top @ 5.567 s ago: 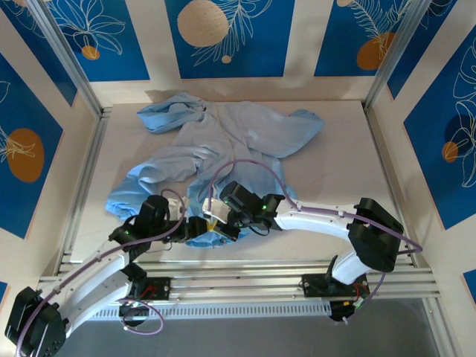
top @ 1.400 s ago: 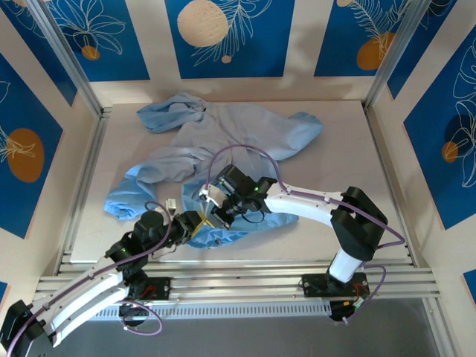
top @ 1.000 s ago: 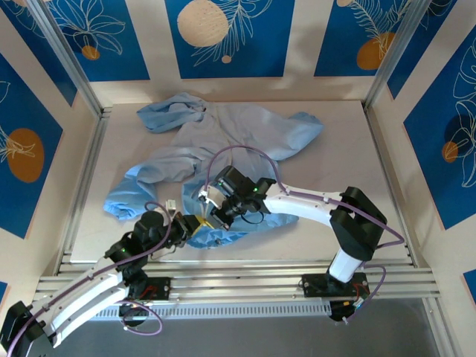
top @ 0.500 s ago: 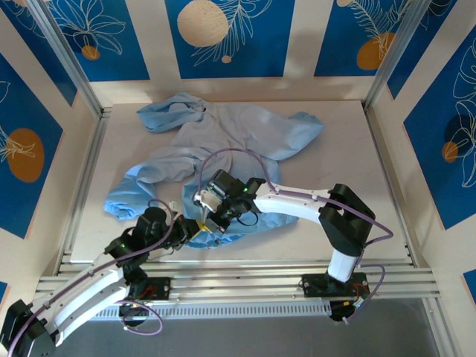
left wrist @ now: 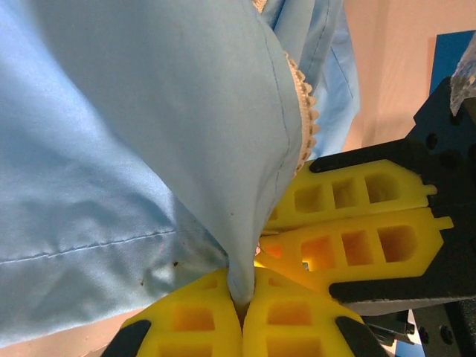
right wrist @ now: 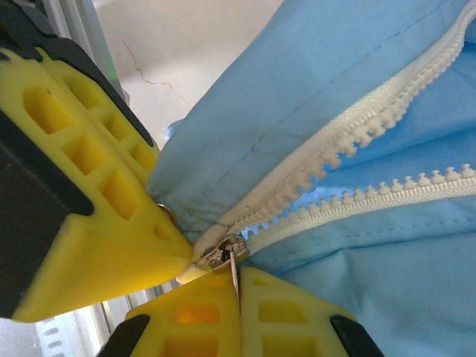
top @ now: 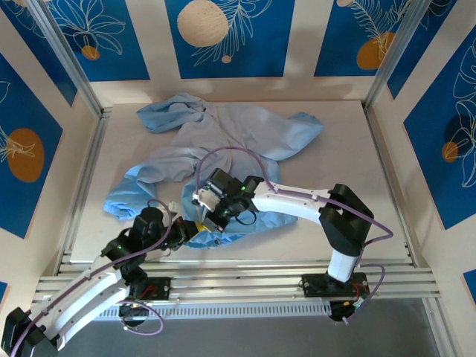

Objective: Zip up the jacket

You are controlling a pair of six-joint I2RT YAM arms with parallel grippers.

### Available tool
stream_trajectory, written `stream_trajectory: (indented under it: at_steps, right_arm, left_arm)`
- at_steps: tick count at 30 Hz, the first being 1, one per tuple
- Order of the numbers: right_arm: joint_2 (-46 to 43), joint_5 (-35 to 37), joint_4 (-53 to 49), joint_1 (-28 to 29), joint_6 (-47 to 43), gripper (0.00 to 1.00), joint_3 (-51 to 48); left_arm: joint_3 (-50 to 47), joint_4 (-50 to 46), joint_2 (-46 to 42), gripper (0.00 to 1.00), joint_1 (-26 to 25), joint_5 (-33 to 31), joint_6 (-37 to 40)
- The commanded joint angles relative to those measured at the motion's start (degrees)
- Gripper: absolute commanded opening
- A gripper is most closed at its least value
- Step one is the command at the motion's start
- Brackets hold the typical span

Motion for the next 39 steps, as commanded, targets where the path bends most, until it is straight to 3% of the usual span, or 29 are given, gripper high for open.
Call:
stream_trajectory:
  at_steps: [1, 5, 8, 11, 19, 31, 33, 36, 39]
  right_arm:
    - [-0.06, 3.76, -0.1, -1.21, -2.09, 0.0, 1.89]
    - [-0.51, 0.61, -0.19, -0.4, -3.87, 0.0, 1.45]
    - [-0.84, 0.37, 0.06, 0.21, -3.34, 0.0, 0.88]
    - [-1.3, 0.12, 1.42, 0.37, -1.86, 0.0, -0.25]
    - [-1.56, 1.42, 3.92, 1.32, 1.32, 0.0, -2.06]
    - [-1.28, 3.79, 5.93, 2.04, 4.55, 0.0, -2.95]
    - [-1.26, 5.19, 5.35, 2.31, 5.31, 0.0, -2.57]
    - [-1.34, 9.47, 2.67, 3.22, 6.9, 0.0, -1.0]
    - [-1.97, 13.94, 0.01, 4.08, 8.78, 0.0, 0.08]
  left_arm:
    - [1.16, -4.98, -1.05, 0.0, 0.45, 5.77, 2.36]
    - [0.73, -4.26, -3.18, 0.0, 1.51, 4.38, 1.58]
    - [0.17, -3.87, -5.21, 0.23, 2.23, 3.27, 0.06]
    - [-0.8, -2.64, -7.08, 0.33, 2.68, 2.22, -2.4]
    - [-4.09, 2.06, -9.45, 0.38, 3.18, -0.91, -8.07]
    - [-7.13, 11.07, -5.54, 0.36, 3.81, -3.48, -9.36]
    - [-7.34, 13.25, -3.68, 0.26, 4.03, -2.8, -9.15]
    - [-7.04, 15.07, -1.33, 0.0, 4.26, -2.1, -8.34]
    - [-6.54, 14.32, -0.16, 0.0, 4.47, -1.67, -7.29]
